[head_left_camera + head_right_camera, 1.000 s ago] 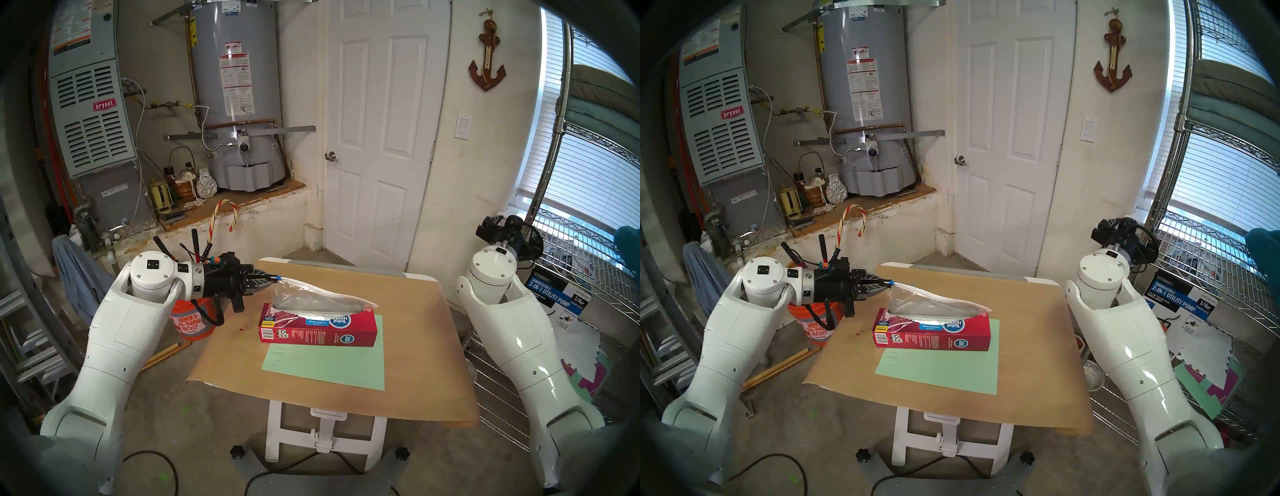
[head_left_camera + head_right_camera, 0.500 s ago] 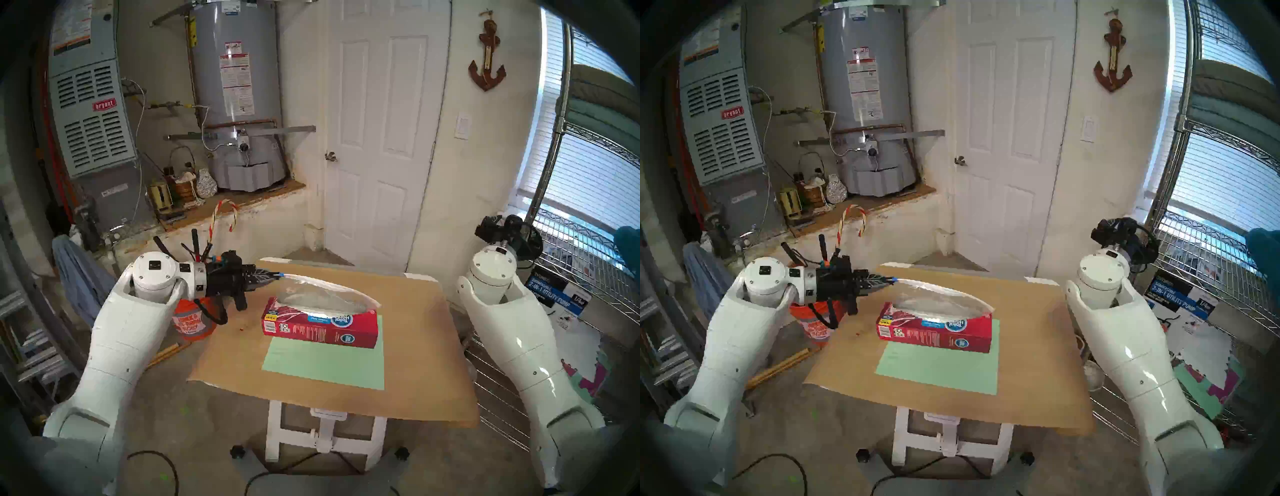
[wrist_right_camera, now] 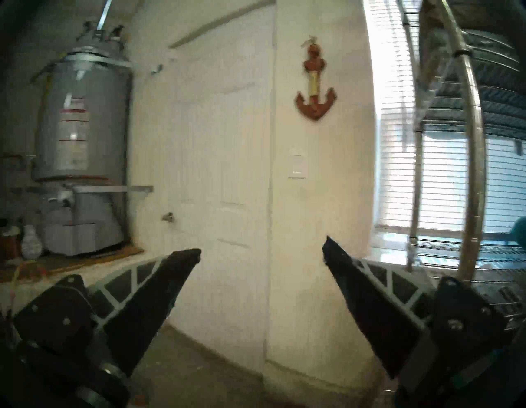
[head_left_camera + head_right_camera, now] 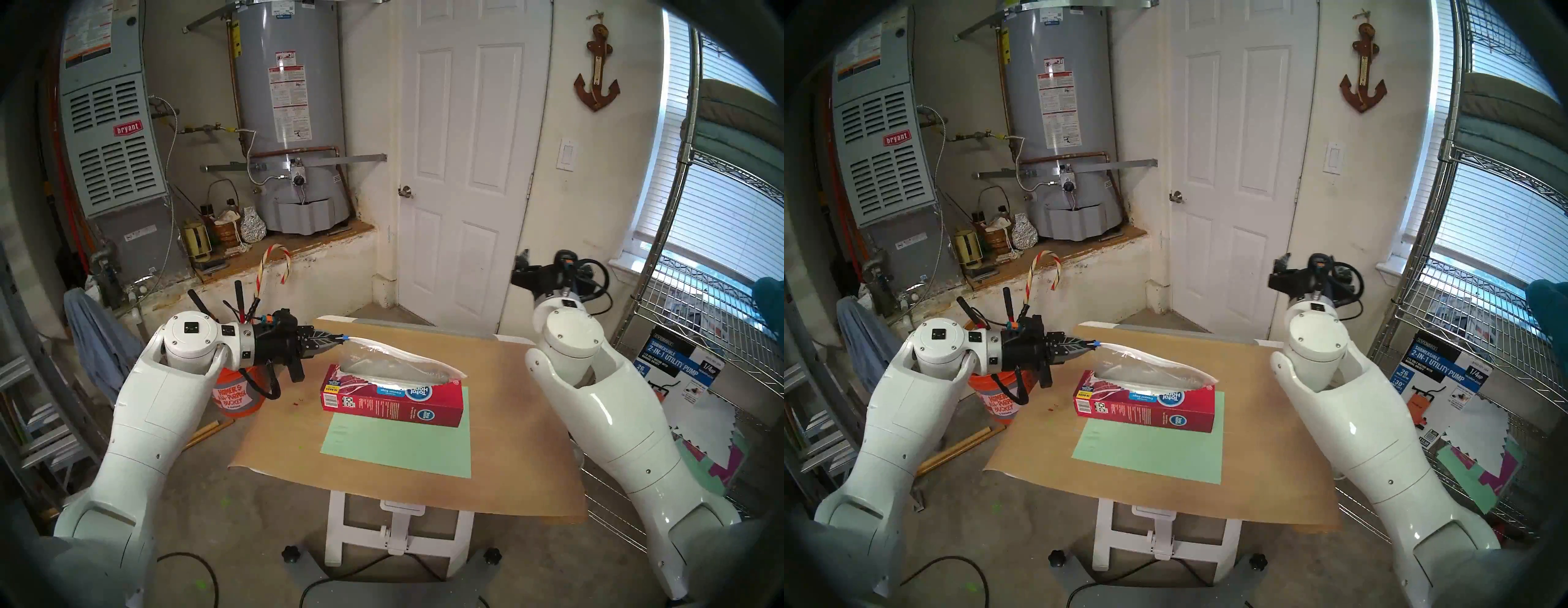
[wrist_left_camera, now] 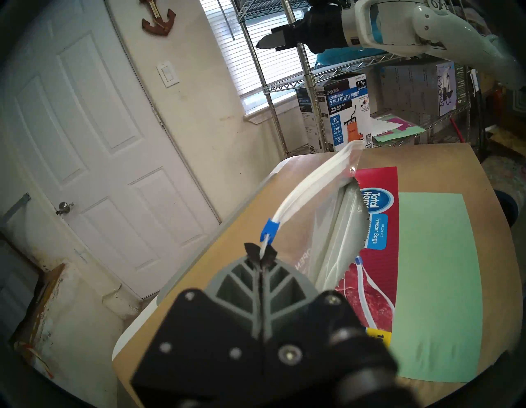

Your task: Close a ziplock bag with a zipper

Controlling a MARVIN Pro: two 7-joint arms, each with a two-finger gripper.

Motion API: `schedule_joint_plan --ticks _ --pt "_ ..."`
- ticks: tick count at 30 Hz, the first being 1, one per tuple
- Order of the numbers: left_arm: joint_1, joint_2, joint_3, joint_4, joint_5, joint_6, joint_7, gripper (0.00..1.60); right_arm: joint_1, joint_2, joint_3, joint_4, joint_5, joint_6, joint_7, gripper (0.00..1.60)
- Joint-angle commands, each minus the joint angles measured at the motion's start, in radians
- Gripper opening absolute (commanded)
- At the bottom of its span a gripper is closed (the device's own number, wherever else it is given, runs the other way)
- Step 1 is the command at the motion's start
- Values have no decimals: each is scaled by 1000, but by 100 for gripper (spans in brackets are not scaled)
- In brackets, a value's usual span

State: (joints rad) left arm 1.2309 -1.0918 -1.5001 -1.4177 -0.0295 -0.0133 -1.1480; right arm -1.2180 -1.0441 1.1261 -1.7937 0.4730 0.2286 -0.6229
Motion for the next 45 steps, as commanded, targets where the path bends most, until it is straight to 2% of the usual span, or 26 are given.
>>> schedule_joint_plan --ticks 1,8,14,16,17,18,20,21,25,30,33,35,36,37,40,42,45 --pt "-26 1 3 -11 1 2 -6 0 20 26 -148 -115 -39 39 119 160" --pt "-34 3 8 -8 5 3 -10 0 73 80 -220 -203 -14 125 249 160" --pt "-45 1 13 -1 8 1 -22 0 82 137 -283 -288 -7 180 372 160" --pt "-48 1 14 3 9 -1 -27 0 70 136 -301 -313 -26 197 398 160" --pt "-48 -1 13 5 9 -3 -27 0 63 100 -305 -306 1 243 374 160" --pt "-48 -2 13 8 8 -6 -28 0 67 83 -314 -297 10 256 380 160" --pt "-47 -3 12 10 7 -9 -32 0 74 76 -341 -289 7 259 406 160" --pt "-46 -4 12 11 6 -10 -34 0 77 88 -352 -292 8 251 436 160" --pt "-43 -7 9 12 5 -16 -36 0 78 113 -381 -308 -20 221 472 160" --pt "-24 -6 -1 -12 -1 -18 -38 0 108 54 -402 -252 -47 253 439 160" --pt "-15 -3 -5 -22 -3 -17 -40 0 122 42 -402 -232 -47 252 446 160" --pt "-6 1 -10 -33 -5 -12 -43 0 136 62 -396 -226 -39 233 487 160" --pt "-1 5 -17 -40 -9 -11 -50 0 163 132 -419 -224 -58 197 571 160" --pt "0 6 -19 -42 -10 -10 -52 0 166 147 -426 -221 -62 185 584 160" --pt "-2 6 -20 -41 -11 -13 -58 0 170 165 -437 -217 -69 187 627 160" --pt "-15 4 -18 -29 -11 -17 -64 0 163 166 -433 -237 -10 238 680 160" --pt "-28 1 -17 -12 -10 -24 -69 0 162 160 -433 -253 1 259 713 160"
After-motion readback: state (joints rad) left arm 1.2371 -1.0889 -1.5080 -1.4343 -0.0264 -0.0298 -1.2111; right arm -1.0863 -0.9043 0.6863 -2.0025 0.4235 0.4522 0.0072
